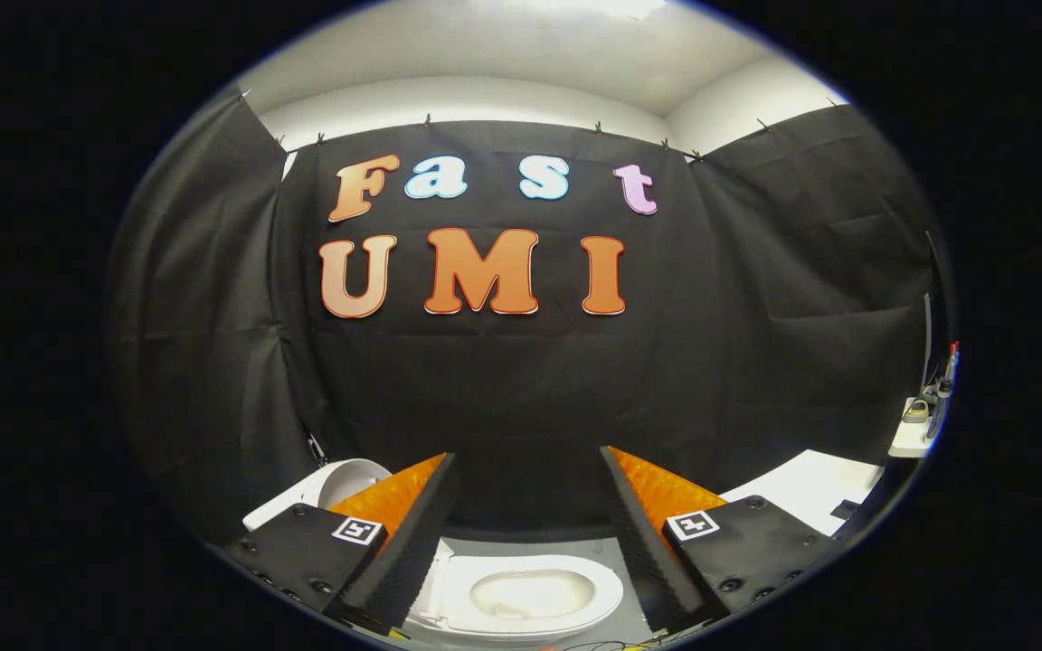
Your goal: Open the toilet lid.
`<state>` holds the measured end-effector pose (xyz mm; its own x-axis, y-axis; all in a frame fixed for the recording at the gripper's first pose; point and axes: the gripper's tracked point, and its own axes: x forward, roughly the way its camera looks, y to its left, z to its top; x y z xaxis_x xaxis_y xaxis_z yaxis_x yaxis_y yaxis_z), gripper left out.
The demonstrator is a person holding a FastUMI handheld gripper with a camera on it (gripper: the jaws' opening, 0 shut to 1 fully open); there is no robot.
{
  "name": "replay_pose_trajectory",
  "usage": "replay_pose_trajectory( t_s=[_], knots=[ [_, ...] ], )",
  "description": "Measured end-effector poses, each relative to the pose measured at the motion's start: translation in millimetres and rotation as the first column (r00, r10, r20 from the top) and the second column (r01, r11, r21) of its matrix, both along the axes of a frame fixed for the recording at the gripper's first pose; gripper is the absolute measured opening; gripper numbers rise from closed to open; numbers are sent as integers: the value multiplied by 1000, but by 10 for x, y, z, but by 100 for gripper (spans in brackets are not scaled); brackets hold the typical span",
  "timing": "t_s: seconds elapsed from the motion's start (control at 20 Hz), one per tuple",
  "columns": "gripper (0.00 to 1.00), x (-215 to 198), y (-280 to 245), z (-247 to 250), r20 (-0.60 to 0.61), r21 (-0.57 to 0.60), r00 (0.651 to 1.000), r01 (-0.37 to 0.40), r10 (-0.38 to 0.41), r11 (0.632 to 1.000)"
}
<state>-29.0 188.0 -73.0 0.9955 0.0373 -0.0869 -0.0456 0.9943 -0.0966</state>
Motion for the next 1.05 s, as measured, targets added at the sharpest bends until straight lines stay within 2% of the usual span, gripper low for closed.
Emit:
replay_pose_trajectory(
  t_s=[0.4,1.05],
  knots=[
    [98,44,-90,-14,-11,6,1000,23,-23,1000],
    [98,53,-29,61,2,-31,1000,14,-14,999]
  ],
)
